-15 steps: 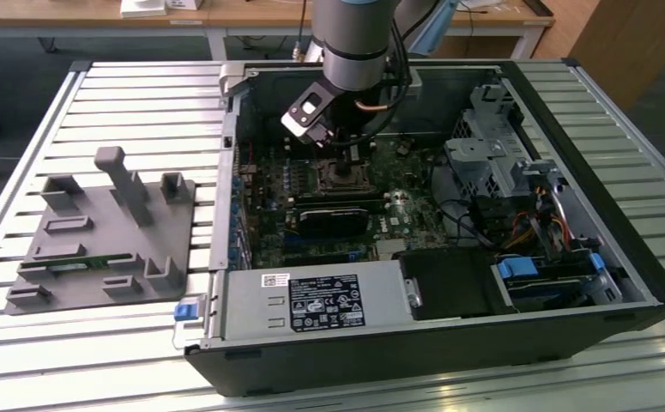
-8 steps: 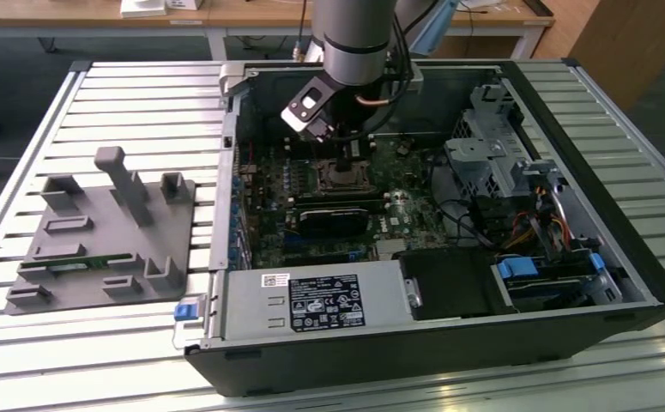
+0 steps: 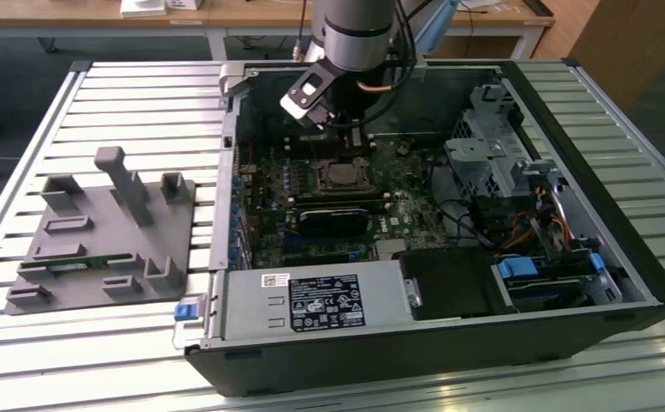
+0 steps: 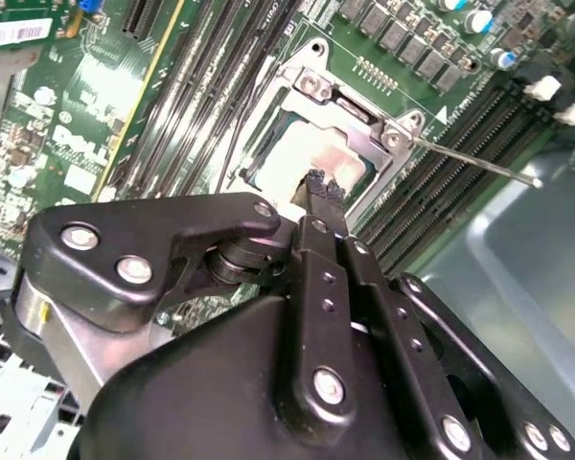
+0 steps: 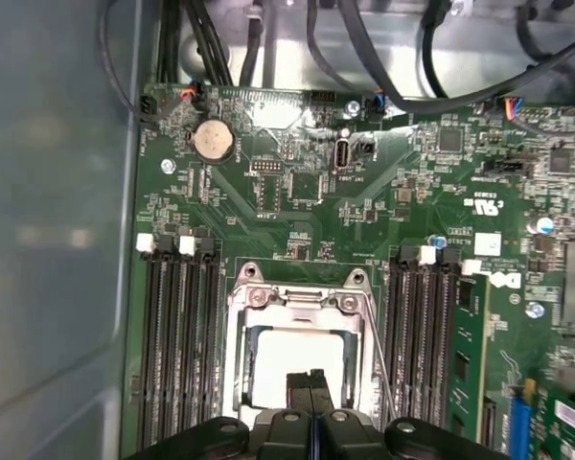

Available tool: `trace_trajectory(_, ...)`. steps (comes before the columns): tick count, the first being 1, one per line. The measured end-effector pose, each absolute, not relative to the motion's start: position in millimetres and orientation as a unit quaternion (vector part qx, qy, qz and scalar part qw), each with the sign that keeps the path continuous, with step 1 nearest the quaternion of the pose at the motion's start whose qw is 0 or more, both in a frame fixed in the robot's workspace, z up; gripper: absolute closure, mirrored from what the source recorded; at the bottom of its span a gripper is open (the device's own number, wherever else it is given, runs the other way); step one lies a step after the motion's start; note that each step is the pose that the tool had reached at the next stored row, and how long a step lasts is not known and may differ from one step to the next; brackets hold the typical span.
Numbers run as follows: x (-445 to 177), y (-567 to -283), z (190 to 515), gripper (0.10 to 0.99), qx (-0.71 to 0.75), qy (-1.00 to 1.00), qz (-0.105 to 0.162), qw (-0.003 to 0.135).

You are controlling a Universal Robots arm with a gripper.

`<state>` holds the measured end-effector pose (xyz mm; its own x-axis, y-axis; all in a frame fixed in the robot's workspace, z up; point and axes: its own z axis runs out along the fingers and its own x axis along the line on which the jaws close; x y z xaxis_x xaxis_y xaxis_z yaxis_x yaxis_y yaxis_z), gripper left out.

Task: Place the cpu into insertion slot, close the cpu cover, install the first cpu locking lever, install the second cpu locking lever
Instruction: 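Install the first cpu locking lever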

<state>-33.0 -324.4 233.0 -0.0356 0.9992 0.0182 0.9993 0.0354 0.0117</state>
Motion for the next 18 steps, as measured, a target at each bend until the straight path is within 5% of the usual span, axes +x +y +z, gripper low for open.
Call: trace_trajectory(18, -33, -324, 261, 0.980, -0.684, -0.730, -0.011, 0.003)
